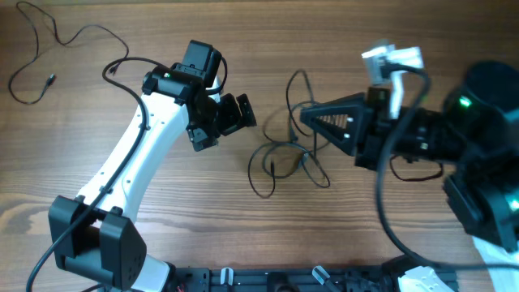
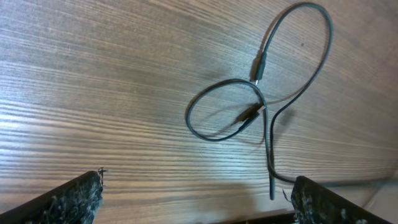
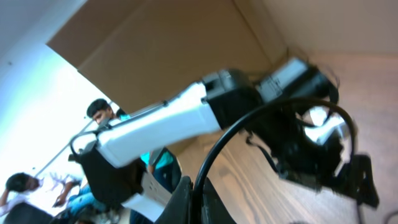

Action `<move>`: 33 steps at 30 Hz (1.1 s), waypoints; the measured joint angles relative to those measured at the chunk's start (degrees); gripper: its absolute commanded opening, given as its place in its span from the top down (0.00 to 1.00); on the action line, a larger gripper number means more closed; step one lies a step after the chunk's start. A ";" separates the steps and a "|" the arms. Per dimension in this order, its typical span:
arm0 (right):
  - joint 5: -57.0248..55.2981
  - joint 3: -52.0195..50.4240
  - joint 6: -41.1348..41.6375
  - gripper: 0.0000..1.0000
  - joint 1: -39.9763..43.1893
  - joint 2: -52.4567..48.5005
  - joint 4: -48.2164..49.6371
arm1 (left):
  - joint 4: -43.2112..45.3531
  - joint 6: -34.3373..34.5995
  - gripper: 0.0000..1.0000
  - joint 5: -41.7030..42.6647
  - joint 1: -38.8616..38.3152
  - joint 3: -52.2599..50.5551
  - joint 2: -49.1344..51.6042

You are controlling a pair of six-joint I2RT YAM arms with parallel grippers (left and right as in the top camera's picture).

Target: Untangle cables

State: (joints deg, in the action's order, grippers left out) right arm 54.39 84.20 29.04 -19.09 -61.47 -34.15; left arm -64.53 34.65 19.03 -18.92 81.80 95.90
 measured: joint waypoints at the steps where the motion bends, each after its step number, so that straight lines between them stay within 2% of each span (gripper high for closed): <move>1: -1.14 0.70 1.88 0.96 0.00 0.44 0.83 | -0.68 0.02 0.00 0.17 0.00 0.00 0.00; 3: -3.87 1.25 4.44 0.96 0.00 0.66 0.09 | -1.90 -1.22 0.00 2.16 0.00 0.00 0.00; 8: -8.20 1.49 6.34 0.96 0.00 -3.21 -10.49 | -1.88 -5.31 0.00 8.46 0.92 0.00 0.00; 12: -8.55 1.46 6.69 0.96 -2.21 -6.47 -12.61 | -0.94 -6.10 0.00 24.02 12.28 1.38 -0.39; 14: -9.99 1.46 4.83 0.96 -5.07 -7.34 -12.59 | -0.87 -5.25 0.01 37.57 17.31 1.57 -1.70; 17: -13.66 1.44 2.16 0.96 -8.57 -11.37 -12.48 | -0.85 2.47 0.01 49.29 20.17 1.84 -2.60; 20: -15.08 1.44 0.92 0.96 -11.47 -18.49 -11.50 | -0.83 11.43 0.05 53.27 20.15 1.84 -2.60; 21: -15.50 1.31 0.68 0.96 -12.13 -21.92 -10.84 | -0.81 15.21 0.02 54.27 20.15 1.84 -2.60; 25: -15.54 1.09 0.61 0.96 -12.66 -23.67 -7.82 | -0.81 19.32 0.01 55.06 20.15 1.84 -2.60; 26: -15.67 1.09 0.57 0.96 -13.29 -23.71 -6.86 | -0.81 20.61 0.05 55.17 20.15 1.84 -2.60; 29: -15.69 1.09 0.42 0.96 -15.69 -23.71 -4.15 | -0.76 22.95 0.08 55.32 20.15 1.84 -2.60; 33: -15.98 1.09 0.42 0.96 -17.70 -23.74 -3.10 | -0.81 24.74 0.24 55.49 19.71 1.84 -2.60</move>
State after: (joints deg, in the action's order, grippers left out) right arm 38.41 85.30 29.45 -36.80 -85.21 -37.26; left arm -65.34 59.40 74.52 0.80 83.64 93.30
